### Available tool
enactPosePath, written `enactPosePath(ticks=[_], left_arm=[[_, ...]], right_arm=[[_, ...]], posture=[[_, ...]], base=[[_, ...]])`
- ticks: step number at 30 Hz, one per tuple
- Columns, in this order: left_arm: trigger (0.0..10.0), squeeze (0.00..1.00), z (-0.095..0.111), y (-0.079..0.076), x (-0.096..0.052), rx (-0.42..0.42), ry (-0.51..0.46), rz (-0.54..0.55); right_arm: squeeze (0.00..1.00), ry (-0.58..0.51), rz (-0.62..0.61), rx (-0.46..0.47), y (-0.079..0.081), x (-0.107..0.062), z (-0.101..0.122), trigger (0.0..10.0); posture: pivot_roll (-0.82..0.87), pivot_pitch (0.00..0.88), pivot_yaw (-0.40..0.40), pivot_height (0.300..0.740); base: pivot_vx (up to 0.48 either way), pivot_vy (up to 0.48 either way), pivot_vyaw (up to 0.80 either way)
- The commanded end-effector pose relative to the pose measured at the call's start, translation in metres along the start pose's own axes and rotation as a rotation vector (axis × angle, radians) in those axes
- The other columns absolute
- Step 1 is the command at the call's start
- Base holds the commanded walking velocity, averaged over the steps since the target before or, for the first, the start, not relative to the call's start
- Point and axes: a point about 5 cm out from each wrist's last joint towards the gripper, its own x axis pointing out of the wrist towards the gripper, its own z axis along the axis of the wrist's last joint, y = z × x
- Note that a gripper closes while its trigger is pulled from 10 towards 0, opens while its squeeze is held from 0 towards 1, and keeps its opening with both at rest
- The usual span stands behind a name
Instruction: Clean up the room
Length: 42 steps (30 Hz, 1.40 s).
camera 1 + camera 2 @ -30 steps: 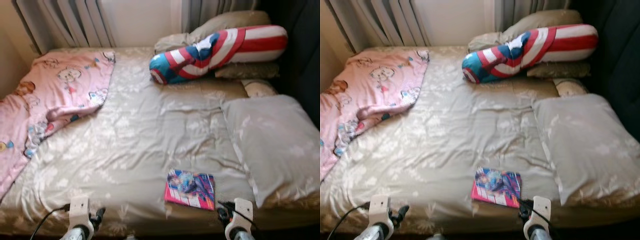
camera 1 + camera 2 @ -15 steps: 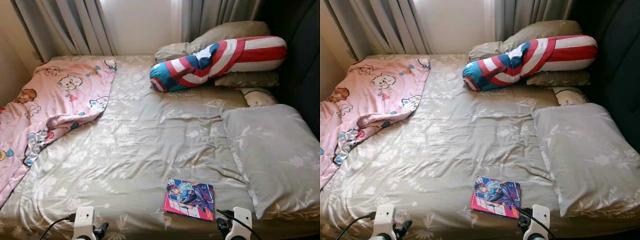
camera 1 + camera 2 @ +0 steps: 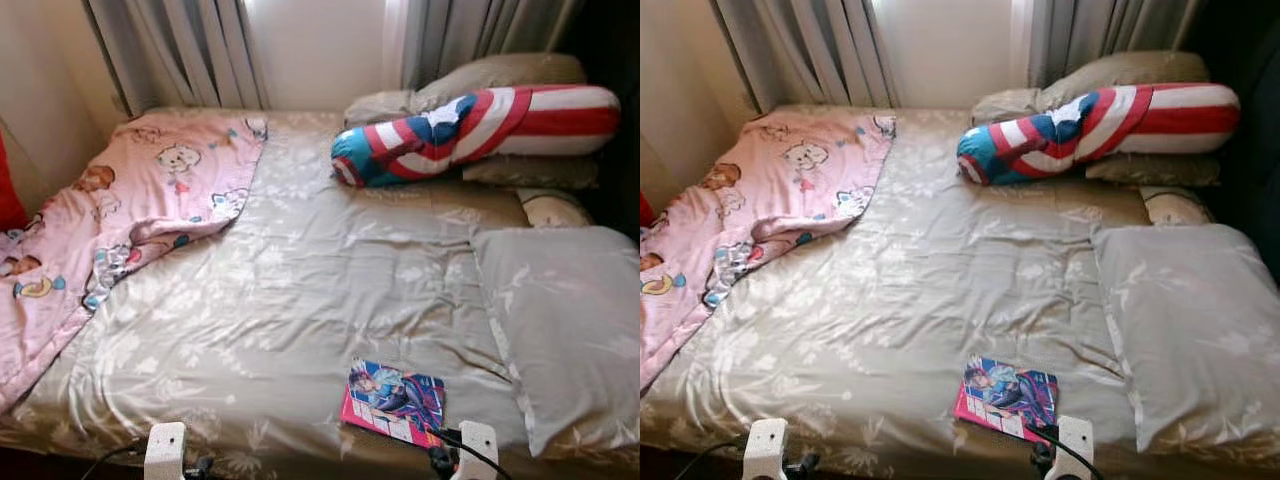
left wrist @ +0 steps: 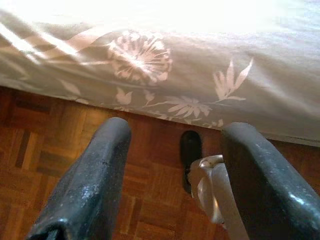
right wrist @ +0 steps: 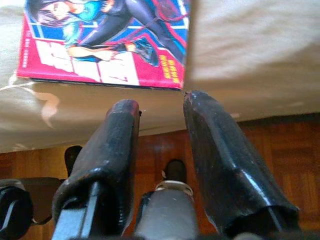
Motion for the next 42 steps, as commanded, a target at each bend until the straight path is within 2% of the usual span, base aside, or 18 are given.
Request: enactPosePath(ticks=[1,6,10,24,31,34,42], left_arm=[[10.0,0.00,-0.0024,0.0005,-0.0006,0.009,0.013,-0.001],[10.0,0.00,-0.0025,0.0016,-0.0007,0.007,0.014,-0.001],[10.0,0.00,-0.0027,0.0034,-0.0011,0.008,0.016,0.002],[10.0,0.00,-0.0025,0.0071,-0.0017,0.018,0.018,0.008],[10.0,0.00,-0.0023,0.0071,-0.0016,0.019,0.017,0.006],[10.0,0.00,-0.0027,0.0070,-0.0017,0.018,0.018,0.006],[10.0,0.00,-0.0036,0.0069,-0.0020,0.014,0.019,0.009]], right_arm=[[0.00,0.013,0.004,-0.038,-0.0003,-0.0009,-0.0032,10.0],[0.00,0.008,0.002,-0.055,0.0000,-0.0009,-0.0029,10.0],[0.00,0.015,0.008,-0.022,0.0021,-0.0011,-0.0050,10.0],[0.00,0.033,0.016,-0.067,0.0052,-0.0017,-0.0092,10.0],[0.00,0.023,0.024,-0.076,0.0071,-0.0008,-0.0065,10.0],[0.00,0.018,0.019,-0.052,0.0076,-0.0002,-0.0050,10.0],[0.00,0.026,0.024,-0.075,0.0080,0.0001,-0.0049,10.0]], posture=[[-0.01,0.074,0.015,0.740],[0.00,0.075,0.017,0.740],[0.00,0.077,0.022,0.740],[0.00,0.078,0.033,0.740],[0.01,0.075,0.033,0.740],[0.01,0.075,0.032,0.740],[0.01,0.077,0.029,0.740]], base=[[0.000,0.000,0.00],[0.000,0.248,0.79],[0.000,0.250,0.00],[0.000,0.252,0.00],[0.000,0.258,0.74],[0.000,0.259,0.00],[0.000,0.256,0.00]])
